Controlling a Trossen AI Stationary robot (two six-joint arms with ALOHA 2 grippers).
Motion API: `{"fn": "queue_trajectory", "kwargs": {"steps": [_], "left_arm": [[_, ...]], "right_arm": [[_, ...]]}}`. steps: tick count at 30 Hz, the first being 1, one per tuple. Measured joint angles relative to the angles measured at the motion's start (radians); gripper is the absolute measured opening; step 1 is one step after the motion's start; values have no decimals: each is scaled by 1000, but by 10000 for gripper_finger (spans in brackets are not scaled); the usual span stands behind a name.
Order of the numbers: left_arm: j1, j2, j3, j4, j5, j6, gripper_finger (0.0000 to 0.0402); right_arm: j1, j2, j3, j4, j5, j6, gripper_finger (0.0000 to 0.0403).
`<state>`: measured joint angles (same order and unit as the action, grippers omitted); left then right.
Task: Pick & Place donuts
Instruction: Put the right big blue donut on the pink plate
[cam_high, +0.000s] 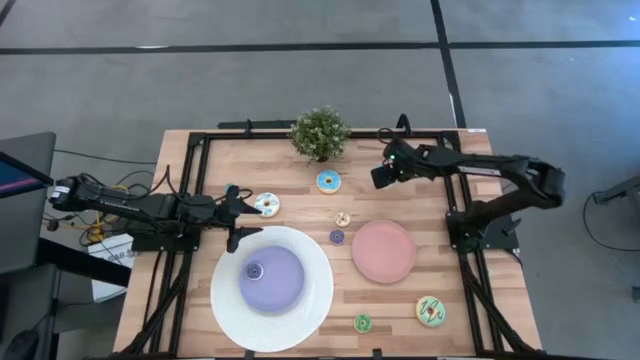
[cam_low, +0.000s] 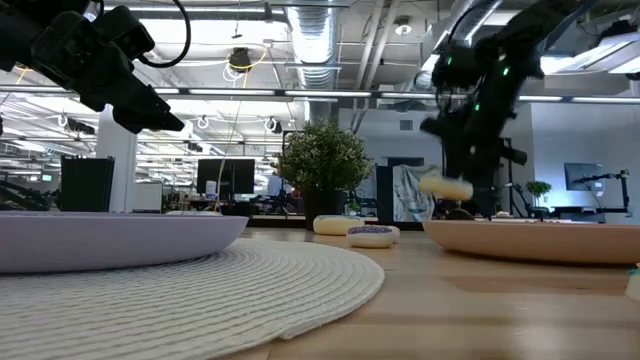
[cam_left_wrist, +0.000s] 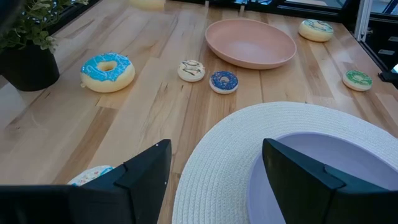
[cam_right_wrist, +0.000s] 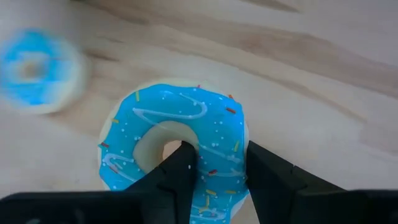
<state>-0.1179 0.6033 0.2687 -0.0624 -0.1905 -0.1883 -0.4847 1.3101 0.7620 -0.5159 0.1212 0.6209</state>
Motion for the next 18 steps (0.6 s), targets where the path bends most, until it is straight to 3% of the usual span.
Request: {"fn": "queue_trajectory", "kwargs": {"steps": [9,18], "left_arm": [[0,0,0,0,0,0,245],[0,0,0,0,0,0,245]], "right_arm": [[229,-203,1,1,15,96,121],[526,-217,2,98,62,187,122]]}}
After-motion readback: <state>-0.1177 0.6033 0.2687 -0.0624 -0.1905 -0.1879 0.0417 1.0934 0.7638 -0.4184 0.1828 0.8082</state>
